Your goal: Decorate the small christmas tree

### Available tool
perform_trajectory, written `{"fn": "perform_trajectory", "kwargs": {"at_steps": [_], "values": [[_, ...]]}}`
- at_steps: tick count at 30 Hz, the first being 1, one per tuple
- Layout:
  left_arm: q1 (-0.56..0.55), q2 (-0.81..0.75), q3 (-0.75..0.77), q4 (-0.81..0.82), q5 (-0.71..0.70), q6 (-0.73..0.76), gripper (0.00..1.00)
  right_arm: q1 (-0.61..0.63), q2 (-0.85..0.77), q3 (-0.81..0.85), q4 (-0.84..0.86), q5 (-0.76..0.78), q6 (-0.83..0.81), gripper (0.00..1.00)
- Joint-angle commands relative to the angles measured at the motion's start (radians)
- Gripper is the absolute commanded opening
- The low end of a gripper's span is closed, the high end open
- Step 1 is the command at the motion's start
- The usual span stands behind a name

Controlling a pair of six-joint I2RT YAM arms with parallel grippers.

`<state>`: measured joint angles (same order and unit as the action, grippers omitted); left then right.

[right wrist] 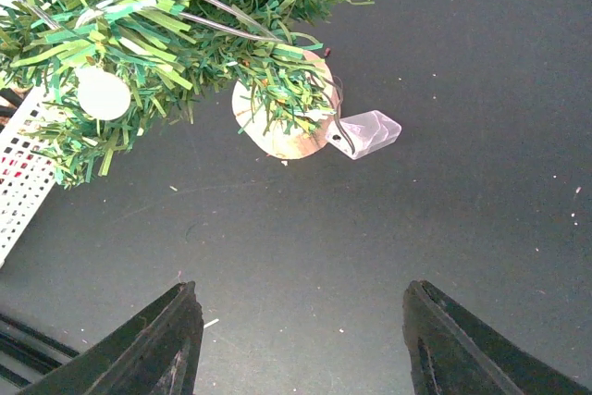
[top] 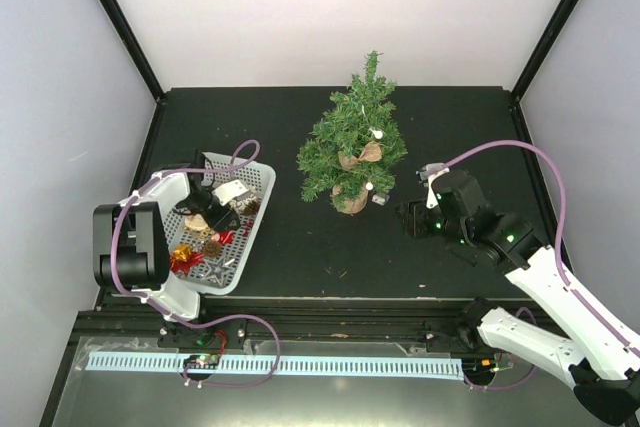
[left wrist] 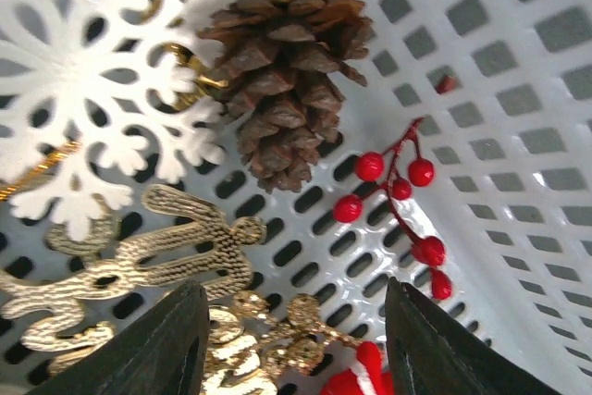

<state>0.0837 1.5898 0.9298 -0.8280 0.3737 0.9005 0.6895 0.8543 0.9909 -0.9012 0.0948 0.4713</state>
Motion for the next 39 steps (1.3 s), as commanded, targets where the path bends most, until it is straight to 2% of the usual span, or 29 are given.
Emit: {"fn": "perform_trajectory", "kwargs": {"at_steps": [1,7,9,13,16,19,22,25,27,39], "values": [[-0.001,-0.037,0.002,0.083,-0.010,-0.022,0.53,0.002,-0.013,-0.009,0.023,-0.012,0.018,0.60],[-0.001,-0.049,0.009,0.165,-0.056,-0.072,0.41,0.003,-0.022,-0.019,0.036,-0.006,0.020,0.60],[-0.001,-0.048,0.026,0.140,-0.048,-0.064,0.41,0.002,-0.018,-0.017,0.035,-0.009,0.019,0.60],[-0.002,-0.073,0.052,0.041,-0.019,0.043,0.44,0.002,-0.015,-0.018,0.028,-0.011,0.019,0.60],[0.005,-0.095,0.052,0.014,-0.050,0.109,0.45,0.002,-0.016,-0.026,0.035,-0.020,0.019,0.60],[0.036,-0.082,0.080,-0.014,-0.064,0.145,0.44,0.003,-0.014,-0.030,0.041,-0.028,0.018,0.60],[0.077,-0.043,0.135,-0.118,-0.039,0.213,0.44,0.002,-0.012,-0.029,0.041,-0.034,0.018,0.60],[0.112,-0.010,0.161,-0.193,-0.016,0.315,0.50,0.003,-0.016,-0.032,0.041,-0.036,0.018,0.60],[0.136,0.008,0.174,-0.194,-0.009,0.353,0.54,0.003,-0.018,-0.034,0.043,-0.038,0.018,0.60],[0.150,0.095,0.179,-0.157,-0.013,0.397,0.53,0.002,-0.013,-0.056,0.058,-0.051,0.024,0.60]]}}
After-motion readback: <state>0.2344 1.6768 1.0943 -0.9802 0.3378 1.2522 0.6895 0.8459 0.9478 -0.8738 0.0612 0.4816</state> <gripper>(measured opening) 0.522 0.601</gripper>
